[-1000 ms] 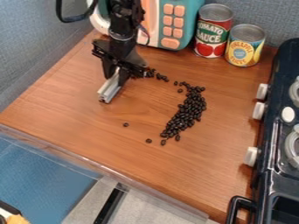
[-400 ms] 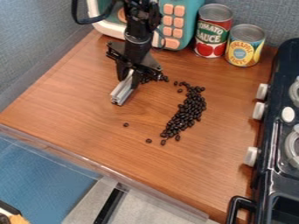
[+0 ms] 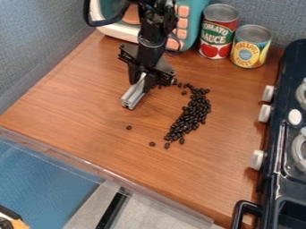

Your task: Sweep into pile

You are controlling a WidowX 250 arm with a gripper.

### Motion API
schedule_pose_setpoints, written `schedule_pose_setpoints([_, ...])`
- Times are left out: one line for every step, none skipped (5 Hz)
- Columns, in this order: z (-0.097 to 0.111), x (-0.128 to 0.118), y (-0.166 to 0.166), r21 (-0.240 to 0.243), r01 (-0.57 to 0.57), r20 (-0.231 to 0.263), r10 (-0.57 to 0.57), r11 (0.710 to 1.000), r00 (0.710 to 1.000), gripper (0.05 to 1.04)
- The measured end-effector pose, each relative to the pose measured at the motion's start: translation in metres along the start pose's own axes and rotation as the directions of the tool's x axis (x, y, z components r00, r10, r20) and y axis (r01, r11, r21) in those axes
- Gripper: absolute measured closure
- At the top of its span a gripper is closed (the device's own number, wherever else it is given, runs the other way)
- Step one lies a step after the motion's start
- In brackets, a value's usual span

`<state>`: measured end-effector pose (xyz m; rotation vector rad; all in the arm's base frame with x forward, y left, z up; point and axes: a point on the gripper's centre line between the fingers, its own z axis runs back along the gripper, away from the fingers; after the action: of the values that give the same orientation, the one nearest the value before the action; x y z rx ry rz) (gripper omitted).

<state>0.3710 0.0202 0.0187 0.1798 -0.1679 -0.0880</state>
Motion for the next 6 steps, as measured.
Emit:
schedule_pose_setpoints([0.003,-0.002,-0.014,-0.009,0.029,0.008,-0.028,1.0,1.0,0.738])
schedule_pose_setpoints([0.009,-0.004,-0.038,-0.027,0.062,0.015,-0.061,0.998,0.998,0.738])
schedule_pose_setpoints([0.011,-0.009,-0.052,-0.044,0.084,0.017,-0.083,0.996,0.996,0.738])
schedule_pose_setpoints([0.014,-0.012,-0.059,-0.049,0.098,0.021,-0.097,0.994,0.995,0.738])
schedule_pose_setpoints([0.018,-0.017,-0.058,-0.044,0.099,0.028,-0.098,0.994,0.995,0.738])
schedule_pose_setpoints([0.032,-0.016,-0.027,-0.019,0.039,0.059,-0.037,0.999,0.998,0.738])
